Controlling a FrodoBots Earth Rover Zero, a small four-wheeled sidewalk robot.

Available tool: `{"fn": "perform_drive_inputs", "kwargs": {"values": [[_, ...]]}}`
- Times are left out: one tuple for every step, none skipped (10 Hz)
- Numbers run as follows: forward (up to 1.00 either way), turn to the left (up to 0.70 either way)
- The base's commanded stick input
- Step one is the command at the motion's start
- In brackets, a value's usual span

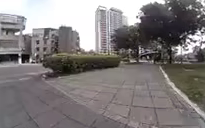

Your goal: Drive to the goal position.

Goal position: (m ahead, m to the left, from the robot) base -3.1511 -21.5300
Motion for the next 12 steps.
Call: {"fn": "perform_drive_inputs", "kwargs": {"values": [[0.85,0.00],[0.85,0.00],[0.85,0.00],[0.85,0.00],[0.85,0.00],[0.85,0.00],[0.85,0.00],[0.85,0.00],[0.85,-0.30],[0.85,-0.34],[0.85,-0.34],[0.85,-0.34]]}}
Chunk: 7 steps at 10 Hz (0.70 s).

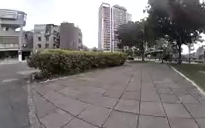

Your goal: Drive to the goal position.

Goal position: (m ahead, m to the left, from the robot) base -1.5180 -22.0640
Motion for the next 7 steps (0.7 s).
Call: {"fn": "perform_drive_inputs", "kwargs": {"values": [[0.85,-0.34],[0.00,-0.85],[0.00,-0.85],[0.00,-0.85],[0.00,-0.85],[0.00,-0.85],[0.00,-0.85]]}}
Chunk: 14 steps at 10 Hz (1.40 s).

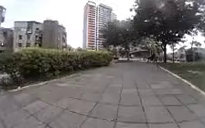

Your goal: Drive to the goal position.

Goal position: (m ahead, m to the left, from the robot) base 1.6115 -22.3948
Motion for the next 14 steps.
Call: {"fn": "perform_drive_inputs", "kwargs": {"values": [[0.00,-0.85],[0.00,-0.85],[0.00,-0.85],[0.00,-0.85],[0.00,-0.85],[0.00,-0.85],[0.00,-0.85],[0.00,-0.85],[0.00,-0.85],[0.00,-0.85],[0.00,-0.85],[0.00,-0.85],[0.00,-0.85],[0.00,-0.85]]}}
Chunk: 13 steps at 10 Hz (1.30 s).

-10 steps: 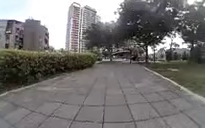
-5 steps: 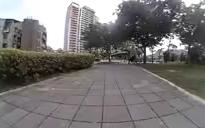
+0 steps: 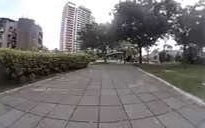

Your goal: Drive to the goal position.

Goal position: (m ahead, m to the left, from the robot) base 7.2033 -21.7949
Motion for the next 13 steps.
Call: {"fn": "perform_drive_inputs", "kwargs": {"values": [[0.00,-0.85],[0.00,-0.85],[0.00,-0.85],[0.00,-0.85],[0.00,-0.85],[0.00,-0.85],[0.00,-0.85],[0.00,-0.85],[0.00,-0.85],[0.00,-0.85],[0.00,-0.85],[0.00,-0.85],[0.00,-0.85]]}}
